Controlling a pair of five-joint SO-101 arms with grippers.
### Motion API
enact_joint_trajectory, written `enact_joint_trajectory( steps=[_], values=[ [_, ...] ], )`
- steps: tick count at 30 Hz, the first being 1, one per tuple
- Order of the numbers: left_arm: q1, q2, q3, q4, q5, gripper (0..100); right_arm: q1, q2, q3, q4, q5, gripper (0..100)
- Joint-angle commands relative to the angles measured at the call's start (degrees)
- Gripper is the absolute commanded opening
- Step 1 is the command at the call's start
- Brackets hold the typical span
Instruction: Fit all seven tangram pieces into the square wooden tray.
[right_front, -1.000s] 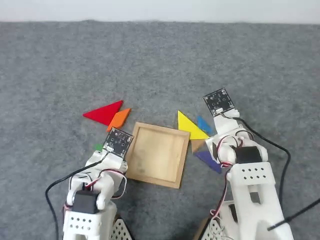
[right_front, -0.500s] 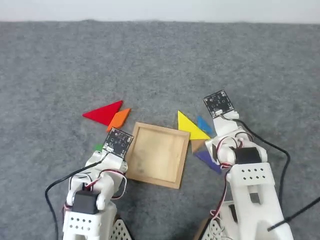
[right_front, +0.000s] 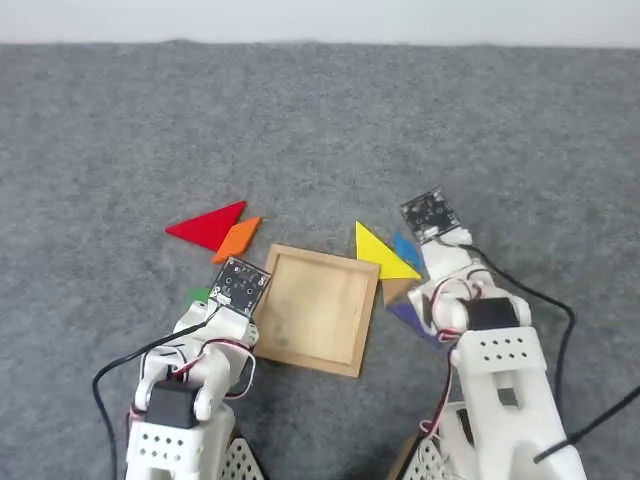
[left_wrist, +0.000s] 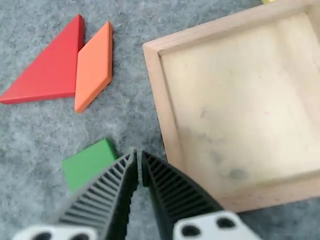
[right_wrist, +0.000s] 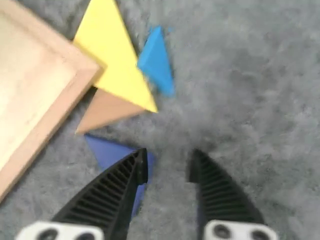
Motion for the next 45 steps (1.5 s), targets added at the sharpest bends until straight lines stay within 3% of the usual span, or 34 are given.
enact_joint_trajectory(
  steps=[1, 30, 36, 45],
  values=[
    [0.3, -1.2, -0.9, 0.4, -0.3, 1, -5.2, 0.5, 0.4, -1.3, 2.1, 18.5],
    [0.3, -1.2, -0.9, 0.4, -0.3, 1, -7.4, 0.4, 1.3, -1.3, 4.9, 18.4],
    [0.3, -1.2, -0.9, 0.4, -0.3, 1, -9.0, 0.4, 4.6, -4.4, 10.9, 18.7],
    [0.3, -1.2, -0.9, 0.4, -0.3, 1, -9.3, 0.4, 5.3, -5.3, 11.3, 18.7]
  ],
)
